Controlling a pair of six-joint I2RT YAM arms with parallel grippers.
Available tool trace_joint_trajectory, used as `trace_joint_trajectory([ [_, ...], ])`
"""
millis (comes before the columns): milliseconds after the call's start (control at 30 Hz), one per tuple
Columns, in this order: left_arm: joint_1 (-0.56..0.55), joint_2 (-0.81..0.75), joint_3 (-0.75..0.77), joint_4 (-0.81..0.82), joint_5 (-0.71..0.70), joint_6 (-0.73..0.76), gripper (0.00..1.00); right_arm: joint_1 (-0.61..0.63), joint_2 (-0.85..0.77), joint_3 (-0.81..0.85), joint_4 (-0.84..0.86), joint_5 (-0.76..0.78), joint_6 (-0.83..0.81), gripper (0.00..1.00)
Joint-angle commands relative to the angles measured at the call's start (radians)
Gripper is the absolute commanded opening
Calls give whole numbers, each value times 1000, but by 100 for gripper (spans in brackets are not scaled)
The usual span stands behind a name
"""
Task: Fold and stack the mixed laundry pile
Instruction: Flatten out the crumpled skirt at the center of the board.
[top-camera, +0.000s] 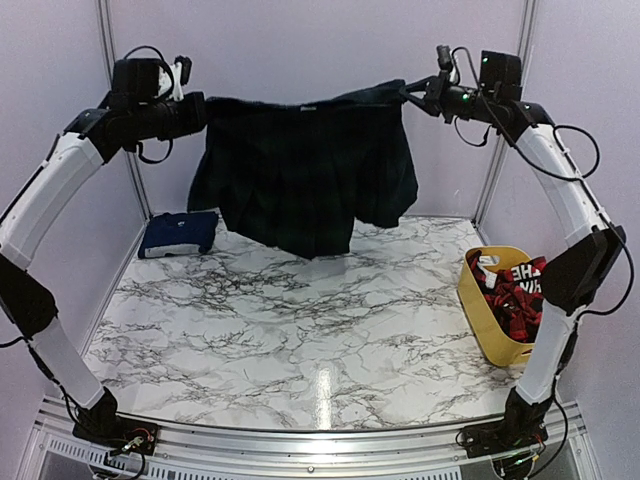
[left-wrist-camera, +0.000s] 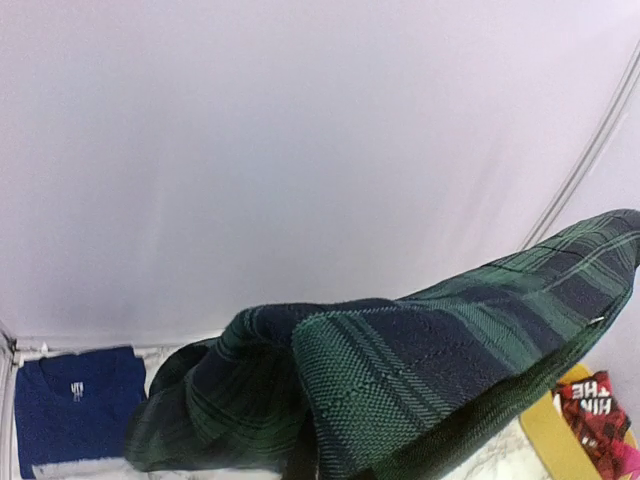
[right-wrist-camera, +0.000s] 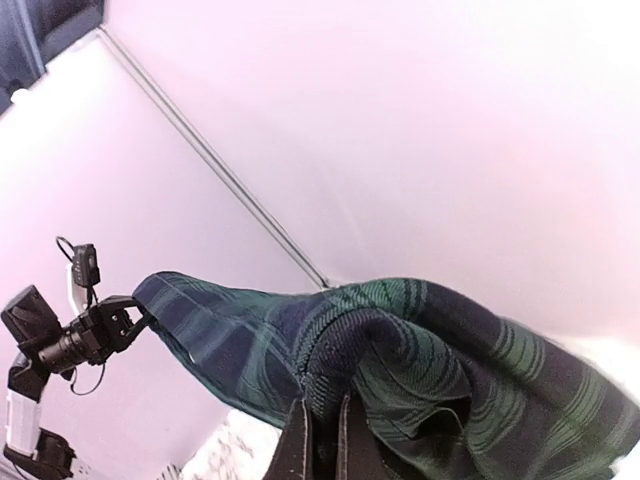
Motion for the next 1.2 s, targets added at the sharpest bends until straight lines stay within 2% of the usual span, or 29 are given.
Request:
trace_joint_trajectory([
  [0,1,-9,98,-43,-17,41,0,-9,1,99,23,-34,69,0],
  [200,-17,-198,-71,-44,147,64,0,-3,-251,-191,43,-38,58,0],
  [300,-31,-241,-87,-42,271,34,0,23,-338,-294,55,-59,104,0],
  [367,-39,-242,-77,-39,250,2,0,41,-355,-323,41,-51,119,0],
  [467,-38,-190,-73,-80,43,-29,0,9,-326,-337,-54,77,82,0],
  [533,-52,-97,-20,-81,181,-46,0,-5,-291,-367,-6,83,113,0],
  [600,-125,12,74,-93,328,-27,0,88,-198,-325,80,-55,154,0],
  [700,-270,105,169,-130,373,56,0,274,-20,-84,-136,-105,26,0],
  [733,-292,114,180,-153,337,71,0,298,11,-33,-204,-110,-16,0],
  [800,-268,75,134,-165,204,51,0,266,-5,-17,-284,-60,-75,0],
  [833,-230,37,93,-162,108,26,0,206,-44,-55,-288,-36,-86,0],
  [867,-146,-5,50,-156,52,-11,0,125,-100,-113,-272,-29,-82,0],
  [933,-22,-87,-22,-131,-44,-83,0,-45,-204,-246,-205,-12,-49,0],
  [967,4,-110,-44,-108,-68,-92,0,-93,-245,-304,-167,7,-26,0],
  [1033,-11,-97,-41,-64,39,-81,0,-80,-275,-382,-72,-18,20,0],
  [1100,-95,-20,26,-73,227,-48,0,47,-238,-399,-30,-98,41,0],
  [1167,-189,34,94,-119,312,21,0,177,-181,-351,-89,-139,-5,0],
])
